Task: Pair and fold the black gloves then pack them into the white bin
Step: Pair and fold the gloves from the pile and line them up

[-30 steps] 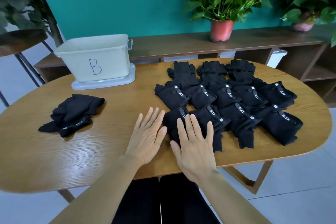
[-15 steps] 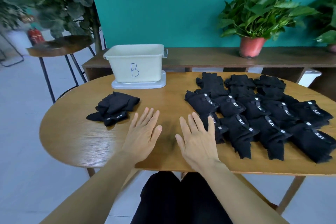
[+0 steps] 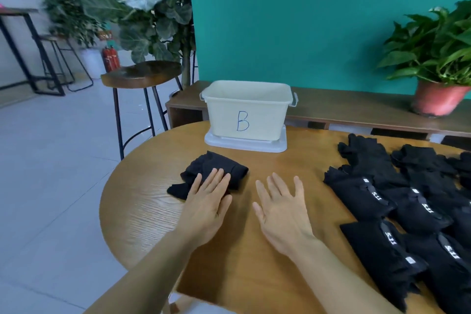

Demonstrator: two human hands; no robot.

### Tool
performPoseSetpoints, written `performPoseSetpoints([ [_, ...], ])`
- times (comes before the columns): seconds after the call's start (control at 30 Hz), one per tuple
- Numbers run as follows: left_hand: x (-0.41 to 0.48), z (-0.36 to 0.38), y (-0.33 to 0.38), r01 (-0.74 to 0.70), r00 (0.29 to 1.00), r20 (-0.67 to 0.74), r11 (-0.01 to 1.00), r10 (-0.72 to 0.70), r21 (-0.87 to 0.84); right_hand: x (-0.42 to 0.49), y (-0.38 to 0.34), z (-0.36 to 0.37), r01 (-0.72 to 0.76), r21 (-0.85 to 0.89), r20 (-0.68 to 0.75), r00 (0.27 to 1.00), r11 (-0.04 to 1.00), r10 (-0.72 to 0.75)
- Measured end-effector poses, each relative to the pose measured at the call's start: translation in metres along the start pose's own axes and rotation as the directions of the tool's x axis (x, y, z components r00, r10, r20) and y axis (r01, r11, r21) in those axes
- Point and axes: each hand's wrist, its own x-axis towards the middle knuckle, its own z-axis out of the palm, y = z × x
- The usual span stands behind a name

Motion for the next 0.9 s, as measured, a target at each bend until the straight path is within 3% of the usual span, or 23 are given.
performPoseSetpoints([
  [0.23,0.05,0.026,-0.015,-0.059,0.998,-0.014,0.998,0.059,0.038,0.067,0.001,0.048,0.102,-0.036,0.019,0.995,0.994,-0.101],
  [0.4,0.064,0.047,-0.029,-0.07,0.991,-0.107,0.994,0.078,0.081,0.096,0.005,0.059,0.124,-0.041,0.227,0.968,0.991,-0.112],
  [0.67,0.065,0.047,-0.042,-0.035,0.985,-0.167,0.999,0.036,0.008,0.112,0.006,0.076,0.161,0.001,0.068,0.985,0.987,-0.161],
  [0.9,0.064,0.04,-0.04,-0.052,0.977,-0.202,0.997,0.063,0.059,0.094,0.008,0.054,0.179,0.057,-0.017,0.984,0.982,-0.179],
])
